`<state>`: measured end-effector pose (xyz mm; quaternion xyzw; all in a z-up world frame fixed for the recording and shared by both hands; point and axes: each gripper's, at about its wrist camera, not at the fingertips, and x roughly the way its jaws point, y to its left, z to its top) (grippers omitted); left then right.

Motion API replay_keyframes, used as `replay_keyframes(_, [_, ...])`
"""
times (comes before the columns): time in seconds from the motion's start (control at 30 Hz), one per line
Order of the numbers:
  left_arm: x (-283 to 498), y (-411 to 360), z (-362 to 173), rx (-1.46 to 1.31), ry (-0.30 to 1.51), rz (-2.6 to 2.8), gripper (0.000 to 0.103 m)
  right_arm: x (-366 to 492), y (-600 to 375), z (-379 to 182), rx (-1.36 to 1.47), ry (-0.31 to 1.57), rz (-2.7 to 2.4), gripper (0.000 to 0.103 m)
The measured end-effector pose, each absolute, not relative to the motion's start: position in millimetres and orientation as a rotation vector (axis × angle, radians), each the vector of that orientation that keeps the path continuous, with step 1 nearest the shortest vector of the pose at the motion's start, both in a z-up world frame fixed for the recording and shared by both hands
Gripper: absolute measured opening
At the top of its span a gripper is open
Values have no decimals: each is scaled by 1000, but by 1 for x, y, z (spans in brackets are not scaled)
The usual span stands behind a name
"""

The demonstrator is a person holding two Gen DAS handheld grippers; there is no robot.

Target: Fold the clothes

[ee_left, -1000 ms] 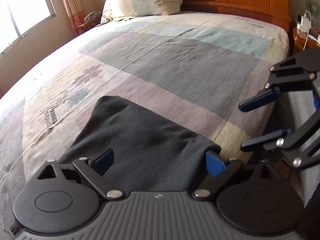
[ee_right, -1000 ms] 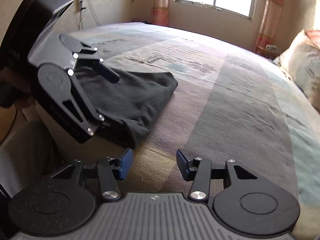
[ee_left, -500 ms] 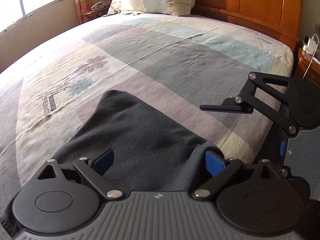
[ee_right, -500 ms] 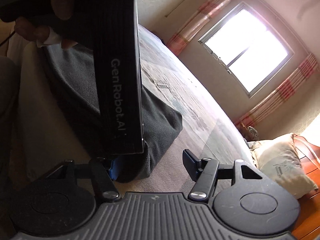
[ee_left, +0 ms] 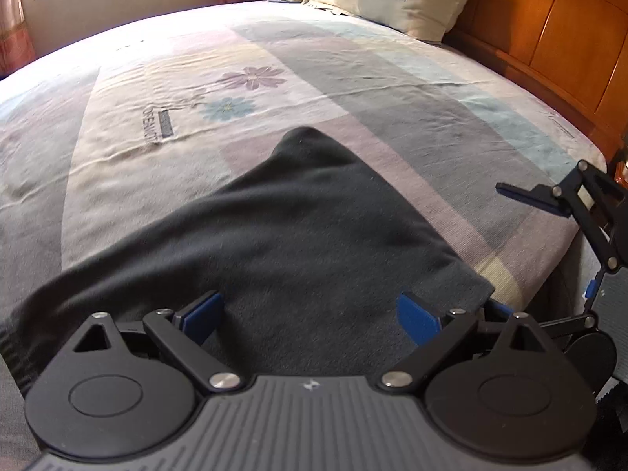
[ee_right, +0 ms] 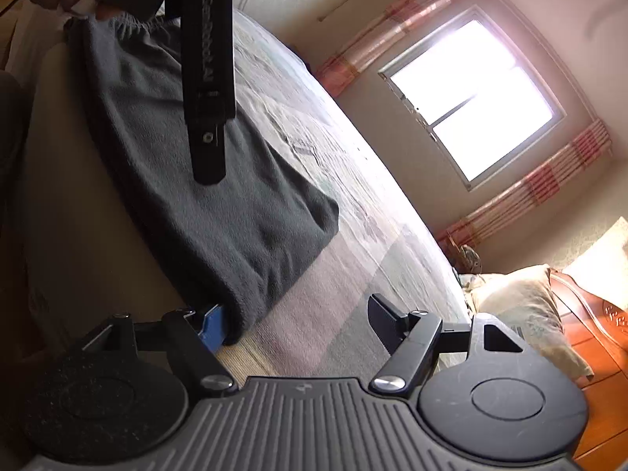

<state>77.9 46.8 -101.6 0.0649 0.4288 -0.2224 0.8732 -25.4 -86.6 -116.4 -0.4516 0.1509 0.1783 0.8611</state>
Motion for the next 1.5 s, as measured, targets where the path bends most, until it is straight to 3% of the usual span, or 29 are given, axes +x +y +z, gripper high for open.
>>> replay_keyframes(0.17, [67, 56, -104, 213, 887, -419, 95, -18, -89, -118, -950, 344, 371, 77])
replay_keyframes(0.3, [58, 79, -103, 194, 898, -376, 95, -5, -126, -93, -698, 501, 458, 77])
replay_keyframes(0.43, [49, 93, -96, 180, 887, -340, 95, -7, -132, -77, -619, 602, 476, 77])
replay_keyframes(1.13, [19, 126, -98, 68, 871, -254, 96, 2, -130, -34, -377, 635, 632, 77])
replay_keyframes(1.37, [18, 133, -104, 21, 865, -270, 97, 22, -125, -79, -205, 840, 736, 77])
replay_keyframes(1.5, [21, 136, -95, -18, 866, -289, 97, 21, -132, -72, -192, 821, 735, 76])
